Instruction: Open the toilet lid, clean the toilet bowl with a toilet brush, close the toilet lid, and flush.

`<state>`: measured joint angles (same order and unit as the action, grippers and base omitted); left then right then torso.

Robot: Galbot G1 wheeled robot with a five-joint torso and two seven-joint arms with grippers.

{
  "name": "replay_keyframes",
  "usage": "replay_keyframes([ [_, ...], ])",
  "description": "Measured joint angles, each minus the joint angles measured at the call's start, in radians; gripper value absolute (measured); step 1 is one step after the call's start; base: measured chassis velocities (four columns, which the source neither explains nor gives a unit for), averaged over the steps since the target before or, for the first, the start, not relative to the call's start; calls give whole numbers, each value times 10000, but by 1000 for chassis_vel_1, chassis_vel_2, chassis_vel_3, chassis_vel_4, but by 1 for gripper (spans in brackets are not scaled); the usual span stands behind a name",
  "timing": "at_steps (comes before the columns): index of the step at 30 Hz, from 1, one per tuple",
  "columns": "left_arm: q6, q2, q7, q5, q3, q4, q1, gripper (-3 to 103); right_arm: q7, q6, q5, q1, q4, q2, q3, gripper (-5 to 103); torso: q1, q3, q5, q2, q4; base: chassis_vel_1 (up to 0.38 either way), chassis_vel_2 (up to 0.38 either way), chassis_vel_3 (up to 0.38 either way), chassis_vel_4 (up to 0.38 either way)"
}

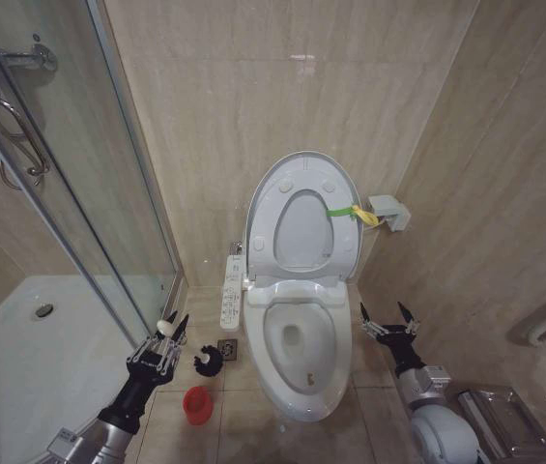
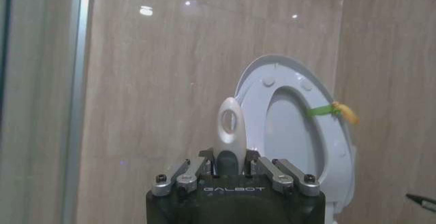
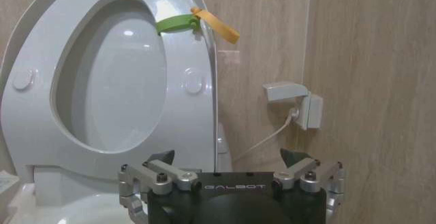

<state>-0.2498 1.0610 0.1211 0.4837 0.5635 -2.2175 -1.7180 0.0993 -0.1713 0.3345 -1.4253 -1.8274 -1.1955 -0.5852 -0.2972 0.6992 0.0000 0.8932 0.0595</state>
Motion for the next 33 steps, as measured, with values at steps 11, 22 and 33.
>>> replay_keyframes([
  [11,-54,-785,254,1192,-223,224,1097,26,0,0,0,0,0,-1,0,100,0,0,0,0,0,0,0,0,0],
  [22,-445,-1563,581,1896,-1034,1446,2696,26,0,0,0,0,0,0,0,100,-1,1,-1,0,-1,0,0,0,0],
  [33,-518,-1258,-180,1870,-2670,2628,4587,26,0,0,0,0,0,-1,1,100,0,1,0,-1,-1,0,0,0,0],
])
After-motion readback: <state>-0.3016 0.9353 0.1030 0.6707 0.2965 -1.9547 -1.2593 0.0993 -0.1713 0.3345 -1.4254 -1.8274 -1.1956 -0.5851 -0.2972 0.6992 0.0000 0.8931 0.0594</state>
